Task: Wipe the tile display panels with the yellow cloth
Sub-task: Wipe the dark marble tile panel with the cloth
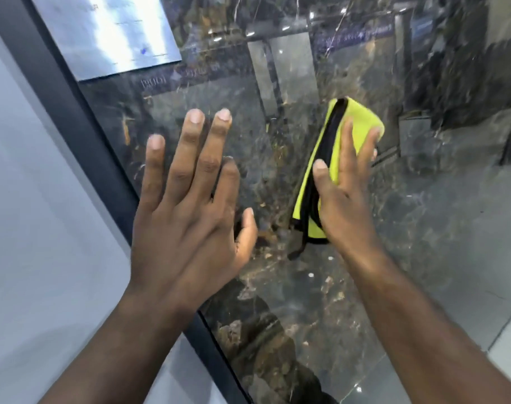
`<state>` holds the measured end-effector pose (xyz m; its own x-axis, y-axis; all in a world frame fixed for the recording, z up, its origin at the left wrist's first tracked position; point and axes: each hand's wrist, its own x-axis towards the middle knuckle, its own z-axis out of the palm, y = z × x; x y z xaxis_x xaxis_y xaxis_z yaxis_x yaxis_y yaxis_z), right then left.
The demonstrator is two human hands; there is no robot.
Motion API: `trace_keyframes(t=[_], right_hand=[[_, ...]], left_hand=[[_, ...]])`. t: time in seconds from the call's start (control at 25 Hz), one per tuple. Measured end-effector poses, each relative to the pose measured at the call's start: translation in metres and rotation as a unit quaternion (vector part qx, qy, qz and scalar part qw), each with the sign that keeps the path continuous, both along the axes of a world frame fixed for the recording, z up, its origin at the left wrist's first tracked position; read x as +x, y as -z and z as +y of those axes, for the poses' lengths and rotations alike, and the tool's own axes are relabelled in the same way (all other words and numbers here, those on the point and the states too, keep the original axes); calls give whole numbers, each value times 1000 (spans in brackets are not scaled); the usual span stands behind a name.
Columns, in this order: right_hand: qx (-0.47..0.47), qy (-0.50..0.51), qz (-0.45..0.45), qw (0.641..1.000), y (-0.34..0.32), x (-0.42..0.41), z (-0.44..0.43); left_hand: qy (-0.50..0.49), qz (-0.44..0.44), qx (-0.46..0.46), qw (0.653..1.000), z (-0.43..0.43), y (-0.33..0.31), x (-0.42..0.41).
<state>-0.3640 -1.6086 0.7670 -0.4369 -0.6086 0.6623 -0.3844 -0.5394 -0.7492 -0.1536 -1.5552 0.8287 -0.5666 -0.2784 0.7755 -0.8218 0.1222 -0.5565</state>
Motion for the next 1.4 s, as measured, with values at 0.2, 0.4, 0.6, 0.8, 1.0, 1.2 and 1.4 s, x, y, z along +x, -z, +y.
trace_keyframes(t=[0.2, 0.4, 0.6, 0.8, 1.0, 1.2, 1.4], right_hand=[[-43, 9, 159, 986, 49, -13, 5], [-25, 37, 0, 999, 1, -44, -31], [-91, 42, 229, 968, 42, -41, -14], [-17, 38, -4, 999, 0, -66, -37], [-45, -5, 244, 969, 46, -44, -1], [49, 23, 64, 996, 16, -97, -23], [28, -6, 217, 976, 38, -58, 4]], left_hand=[[10, -17, 6, 1000, -27, -11, -45], [-36, -64, 8, 997, -37, -3, -53], [-43, -63, 1, 997, -38, 1, -54], [-44, -58, 5, 997, -37, 3, -56], [-45, -62, 7, 997, -37, 2, -55], [-39, -66, 22, 997, -36, 0, -54], [-28, -66, 31, 997, -34, 0, -51]])
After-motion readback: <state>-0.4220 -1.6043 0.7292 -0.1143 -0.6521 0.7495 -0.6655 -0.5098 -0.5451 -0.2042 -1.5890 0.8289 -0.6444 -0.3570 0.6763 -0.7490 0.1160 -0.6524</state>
